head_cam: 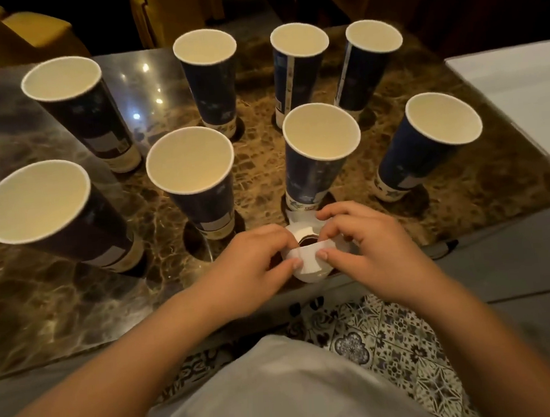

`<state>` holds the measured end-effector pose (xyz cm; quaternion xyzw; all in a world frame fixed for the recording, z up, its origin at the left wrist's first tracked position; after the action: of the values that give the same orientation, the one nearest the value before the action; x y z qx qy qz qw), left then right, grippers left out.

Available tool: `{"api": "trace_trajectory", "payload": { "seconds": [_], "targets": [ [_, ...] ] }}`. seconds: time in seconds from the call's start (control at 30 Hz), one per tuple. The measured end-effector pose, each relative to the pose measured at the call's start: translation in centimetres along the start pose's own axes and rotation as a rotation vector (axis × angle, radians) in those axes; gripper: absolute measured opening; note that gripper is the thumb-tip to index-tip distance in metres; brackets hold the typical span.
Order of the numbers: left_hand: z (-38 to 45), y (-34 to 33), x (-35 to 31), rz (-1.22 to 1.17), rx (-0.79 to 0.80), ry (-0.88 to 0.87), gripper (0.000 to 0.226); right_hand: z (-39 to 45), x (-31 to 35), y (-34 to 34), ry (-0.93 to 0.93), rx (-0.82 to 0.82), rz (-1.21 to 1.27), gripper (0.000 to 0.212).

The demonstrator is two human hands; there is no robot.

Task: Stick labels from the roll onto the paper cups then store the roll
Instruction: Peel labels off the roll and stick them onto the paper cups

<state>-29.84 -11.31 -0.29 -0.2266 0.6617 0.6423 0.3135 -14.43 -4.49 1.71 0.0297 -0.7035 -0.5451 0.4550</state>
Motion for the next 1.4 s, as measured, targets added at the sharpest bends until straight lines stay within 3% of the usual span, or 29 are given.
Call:
{"api": "trace_trajectory", "payload": {
  "seconds": [0.2, 0.4, 0.53, 0.67, 0.8, 0.97, 1.4],
  "targets": [
    [-0.2, 0.6, 0.3, -0.200, 0.019, 0.162, 0.007, -0.6, -1.6, 1.4, -0.139, -0.118, 0.186, 0.032],
    [-0.2, 0.8, 0.7, -0.343, 0.069, 0.219, 0.008, -1.0, -2.3, 1.6, -0.235, -0.133, 0.466, 0.037],
    [-0.2, 0.8, 0.8, -0.395, 0.051, 0.234, 0.010, -1.0, -2.4, 1.1, -0.269, -0.269, 0.192, 0.037],
    [0.0, 0.7, 1.0, -0.426, 0.018, 0.266, 0.011, -1.5, 0.0, 1.2, 0.030, -0.448, -0.135, 0.032],
    [0.3, 0.7, 0.7, -0.425, 0.028, 0.231, 0.010, -2.0, 2.6, -0.5, 0.226, -0.337, -0.152, 0.018],
    [0.4, 0.8, 0.4, -0.384, 0.081, 0.192, 0.012, -1.6, 3.1, -1.8, 0.167, -0.252, -0.122, 0.016],
    [0.6, 1.1, -0.1, -0.270, 0.110, 0.073, 0.013, -1.4, 3.0, -1.3, 0.034, -0.273, -0.079, 0.024]
  ]
}}
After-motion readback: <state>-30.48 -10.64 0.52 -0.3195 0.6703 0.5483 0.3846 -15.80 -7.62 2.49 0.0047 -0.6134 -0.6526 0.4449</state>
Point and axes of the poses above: each hand's wrist, its own z-axis towards the middle knuckle, its own y-axis out of the back of the hand, x = y × z, the point moved 5 cm from there along z, towards the middle knuckle
